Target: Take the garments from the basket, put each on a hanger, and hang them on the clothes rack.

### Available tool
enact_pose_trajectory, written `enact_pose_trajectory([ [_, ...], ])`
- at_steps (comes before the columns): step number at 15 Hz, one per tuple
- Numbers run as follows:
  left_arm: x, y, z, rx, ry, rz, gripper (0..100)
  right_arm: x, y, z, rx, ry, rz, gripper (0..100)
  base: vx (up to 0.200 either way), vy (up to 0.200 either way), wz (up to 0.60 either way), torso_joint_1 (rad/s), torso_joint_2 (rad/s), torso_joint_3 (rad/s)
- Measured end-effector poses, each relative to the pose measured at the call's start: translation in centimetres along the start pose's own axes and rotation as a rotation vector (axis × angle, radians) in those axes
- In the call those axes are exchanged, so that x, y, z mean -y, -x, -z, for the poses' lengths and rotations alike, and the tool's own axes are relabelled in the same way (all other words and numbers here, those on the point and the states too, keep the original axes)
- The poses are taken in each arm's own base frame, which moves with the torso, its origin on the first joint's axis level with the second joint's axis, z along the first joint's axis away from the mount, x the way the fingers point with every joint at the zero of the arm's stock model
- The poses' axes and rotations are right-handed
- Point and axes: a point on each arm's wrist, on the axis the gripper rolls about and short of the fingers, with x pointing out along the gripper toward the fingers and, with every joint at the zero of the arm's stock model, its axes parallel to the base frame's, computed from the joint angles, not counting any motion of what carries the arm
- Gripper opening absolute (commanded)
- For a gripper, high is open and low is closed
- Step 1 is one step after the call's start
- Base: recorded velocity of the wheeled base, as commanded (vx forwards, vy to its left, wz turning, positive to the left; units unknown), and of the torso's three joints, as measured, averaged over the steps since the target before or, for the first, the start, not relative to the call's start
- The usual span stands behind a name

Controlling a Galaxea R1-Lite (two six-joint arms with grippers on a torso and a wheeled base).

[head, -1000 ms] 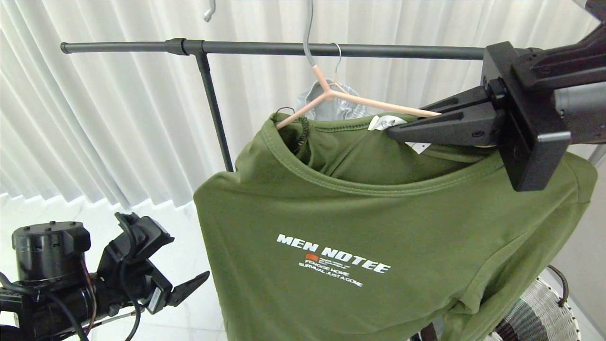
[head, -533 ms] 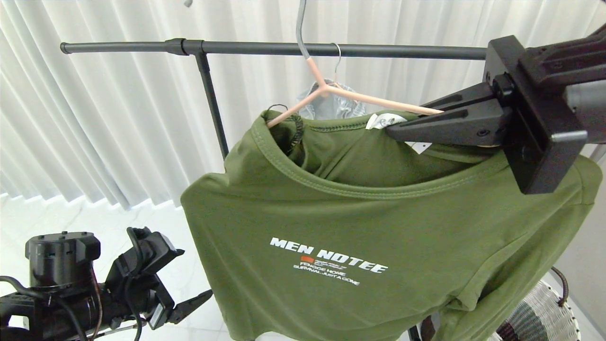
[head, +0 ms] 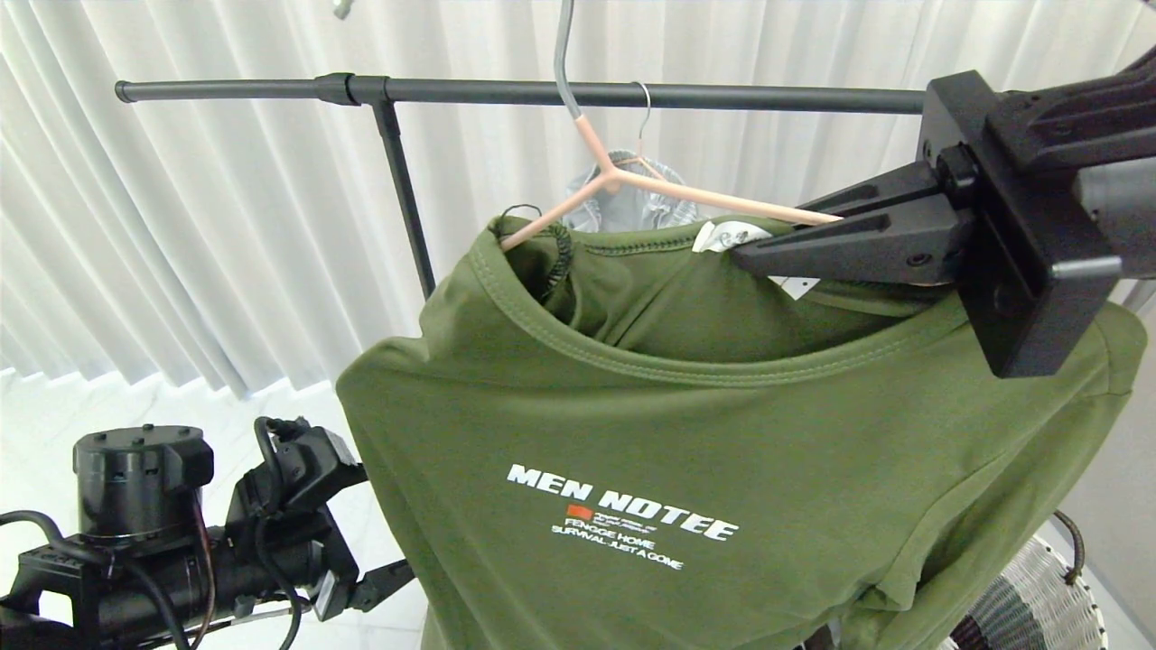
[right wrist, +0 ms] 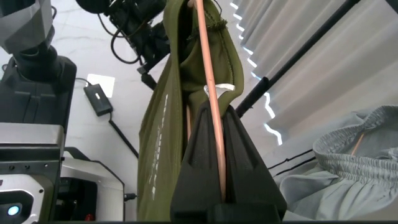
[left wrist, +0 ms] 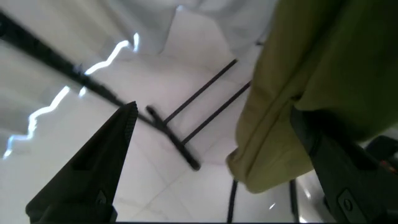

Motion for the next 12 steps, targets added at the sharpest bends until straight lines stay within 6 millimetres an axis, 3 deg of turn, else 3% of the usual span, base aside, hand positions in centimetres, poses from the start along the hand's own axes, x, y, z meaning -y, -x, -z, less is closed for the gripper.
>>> enact_pose_trajectory([
  [1, 0.2, 0.0, -0.2, 0.008, -0.002, 0.010, 0, 0.0, 0.0, 0.0, 0.000, 0.000, 0.001, 0, 0.000, 0.000, 0.00, 0.000, 0.00, 0.000],
  [8, 0.2, 0.1, -0.5, 0.021, -0.004, 0.007, 0, 0.1, 0.1, 0.0, -0.003, 0.000, 0.008, 0, 0.000, 0.000, 0.00, 0.000, 0.00, 0.000],
  [12, -1.8, 1.1, -0.3, 0.024, 0.070, -0.095, 0, 0.6, 0.7, 0.4, -0.022, -0.012, 0.044, 0, 0.000, 0.000, 0.00, 0.000, 0.00, 0.000],
])
